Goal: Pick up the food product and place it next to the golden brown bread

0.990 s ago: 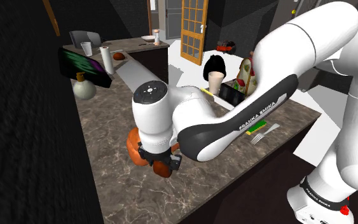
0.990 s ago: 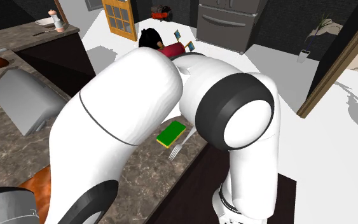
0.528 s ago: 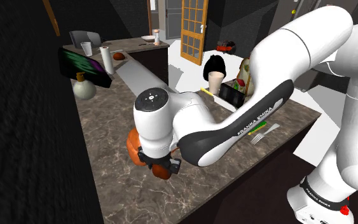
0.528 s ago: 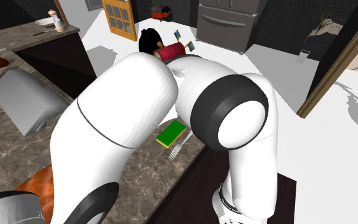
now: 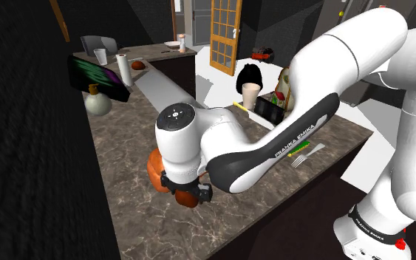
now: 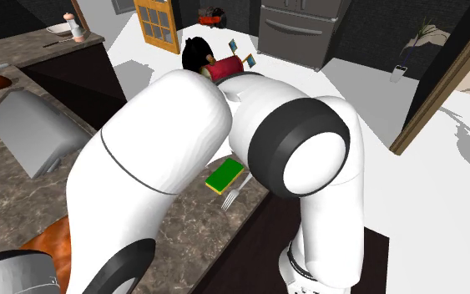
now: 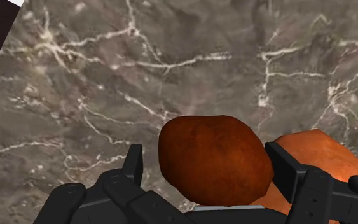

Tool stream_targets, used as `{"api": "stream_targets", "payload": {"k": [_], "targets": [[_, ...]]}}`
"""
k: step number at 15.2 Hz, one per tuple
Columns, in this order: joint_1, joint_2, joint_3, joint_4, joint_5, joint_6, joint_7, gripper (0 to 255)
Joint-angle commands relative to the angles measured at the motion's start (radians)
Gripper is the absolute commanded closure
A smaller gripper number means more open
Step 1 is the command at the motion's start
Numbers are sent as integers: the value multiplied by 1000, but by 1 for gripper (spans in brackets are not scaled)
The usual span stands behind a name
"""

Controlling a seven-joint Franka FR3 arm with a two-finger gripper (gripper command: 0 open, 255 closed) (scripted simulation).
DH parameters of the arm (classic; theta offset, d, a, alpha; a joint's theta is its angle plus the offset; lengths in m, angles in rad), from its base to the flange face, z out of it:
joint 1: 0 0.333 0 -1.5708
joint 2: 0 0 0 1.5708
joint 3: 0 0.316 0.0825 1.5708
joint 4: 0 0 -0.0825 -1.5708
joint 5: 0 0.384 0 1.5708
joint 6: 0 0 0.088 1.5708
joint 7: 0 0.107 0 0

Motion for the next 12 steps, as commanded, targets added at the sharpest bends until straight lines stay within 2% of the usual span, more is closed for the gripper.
{"api": "stream_targets", "payload": {"k": [1,5,12], "targets": [[1,2,-1,-1,-2,2,1,0],[-10,-60,33,53,63,-94,-39,0],[-10,-60,33,53,63,-94,-39,0]]}}
